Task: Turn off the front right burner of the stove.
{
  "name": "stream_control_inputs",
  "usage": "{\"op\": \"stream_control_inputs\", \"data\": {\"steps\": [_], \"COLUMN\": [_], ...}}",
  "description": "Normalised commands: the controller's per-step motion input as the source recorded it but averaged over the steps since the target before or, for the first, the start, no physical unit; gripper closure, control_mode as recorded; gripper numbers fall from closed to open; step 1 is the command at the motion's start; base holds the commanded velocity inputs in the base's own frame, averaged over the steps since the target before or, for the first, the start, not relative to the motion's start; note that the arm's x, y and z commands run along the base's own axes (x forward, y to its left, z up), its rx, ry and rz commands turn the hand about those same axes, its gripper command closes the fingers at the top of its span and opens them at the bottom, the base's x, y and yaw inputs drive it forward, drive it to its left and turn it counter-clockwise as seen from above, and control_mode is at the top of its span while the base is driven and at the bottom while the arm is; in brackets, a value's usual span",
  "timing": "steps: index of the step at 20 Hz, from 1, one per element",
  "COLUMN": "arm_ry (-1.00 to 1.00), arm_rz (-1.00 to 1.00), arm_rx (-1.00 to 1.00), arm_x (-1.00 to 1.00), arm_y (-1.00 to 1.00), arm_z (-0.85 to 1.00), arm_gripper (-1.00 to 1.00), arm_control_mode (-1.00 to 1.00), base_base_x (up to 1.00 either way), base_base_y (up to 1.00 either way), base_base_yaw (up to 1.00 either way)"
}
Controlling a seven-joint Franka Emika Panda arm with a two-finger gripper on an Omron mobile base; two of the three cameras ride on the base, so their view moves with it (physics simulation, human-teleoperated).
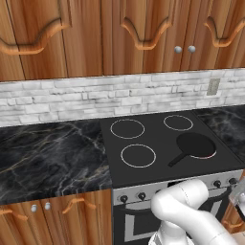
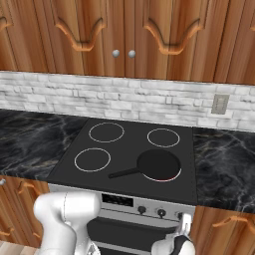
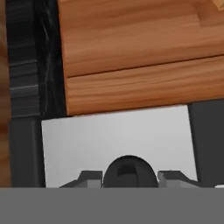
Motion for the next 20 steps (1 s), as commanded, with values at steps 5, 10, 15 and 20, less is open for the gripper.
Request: {"op": "stream_control_inputs", "data": {"steps": [5,10,15,20], "arm_ry": [0.00,0.00,0.01,0.07], "arm_rz": [0.05,0.04,0.03,0.01], "arm_rx": [0.38,0.38,0.40,0.46], "arm_x": [0.07,0.17,0.19,0.13], "arm_y": [0.22,0.20,0.19,0.15], "arm_z": [0.00,0.08,0.10,0.05], "arm_gripper": [1.00,1.00,1.00,1.00], "arm_control_mode": [-1.00,-1.00,-1.00,-1.00], "base_base_x": [0.00,0.00,0.00,0.00], "base_base_y": [0.00,0.00,0.00,0.00], "base_base_yaw": [0.00,0.00,0.00,0.00]}}
